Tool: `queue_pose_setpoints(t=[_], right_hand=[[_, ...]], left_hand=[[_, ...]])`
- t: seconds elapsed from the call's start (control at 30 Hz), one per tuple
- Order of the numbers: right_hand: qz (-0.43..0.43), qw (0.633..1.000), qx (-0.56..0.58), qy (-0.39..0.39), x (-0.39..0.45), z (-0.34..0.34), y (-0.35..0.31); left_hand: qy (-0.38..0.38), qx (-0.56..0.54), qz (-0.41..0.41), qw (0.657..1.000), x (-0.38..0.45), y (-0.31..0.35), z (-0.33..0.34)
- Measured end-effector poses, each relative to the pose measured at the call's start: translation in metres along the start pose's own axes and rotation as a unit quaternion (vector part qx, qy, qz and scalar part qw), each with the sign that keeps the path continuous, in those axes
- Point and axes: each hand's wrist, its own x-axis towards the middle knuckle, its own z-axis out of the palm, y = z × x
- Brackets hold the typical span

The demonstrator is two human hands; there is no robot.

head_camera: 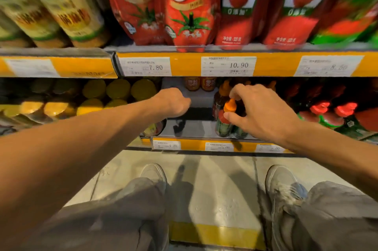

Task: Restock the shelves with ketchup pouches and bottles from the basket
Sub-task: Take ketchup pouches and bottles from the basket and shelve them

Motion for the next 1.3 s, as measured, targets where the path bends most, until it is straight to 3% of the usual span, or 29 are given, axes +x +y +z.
queue_pose_setpoints(t=[0.3, 0.43, 0.6, 0.73, 0.93, 1.13, 1.3], right_hand=[[0.047, 0.972, 0.231, 0.008, -0.058, -0.072, -0.067], [-0.001, 0.959, 0.285, 0.007, -0.062, -0.107, -0.114], [-0.091, 0.949, 0.303, -0.009, -0.052, -0.137, -0.199], [-0.159, 0.943, 0.287, -0.05, -0.049, -0.131, -0.283], [-0.262, 0.924, 0.232, -0.151, -0.063, -0.08, -0.401], [-0.321, 0.904, 0.124, -0.253, -0.07, -0.001, -0.466], [-0.333, 0.877, 0.012, -0.345, -0.052, 0.063, -0.488]], left_hand=[[0.106, -0.036, 0.036, 0.993, -0.157, -0.008, -0.071], [0.185, -0.13, 0.016, 0.974, -0.229, -0.038, -0.118], [0.263, -0.242, -0.064, 0.932, -0.307, -0.129, -0.128], [0.316, -0.302, -0.163, 0.885, -0.368, -0.219, -0.093], [0.302, -0.344, -0.328, 0.826, -0.435, -0.314, 0.014], [0.236, -0.407, -0.374, 0.799, -0.448, -0.346, 0.103], [0.199, -0.485, -0.414, 0.744, -0.416, -0.355, 0.16]])
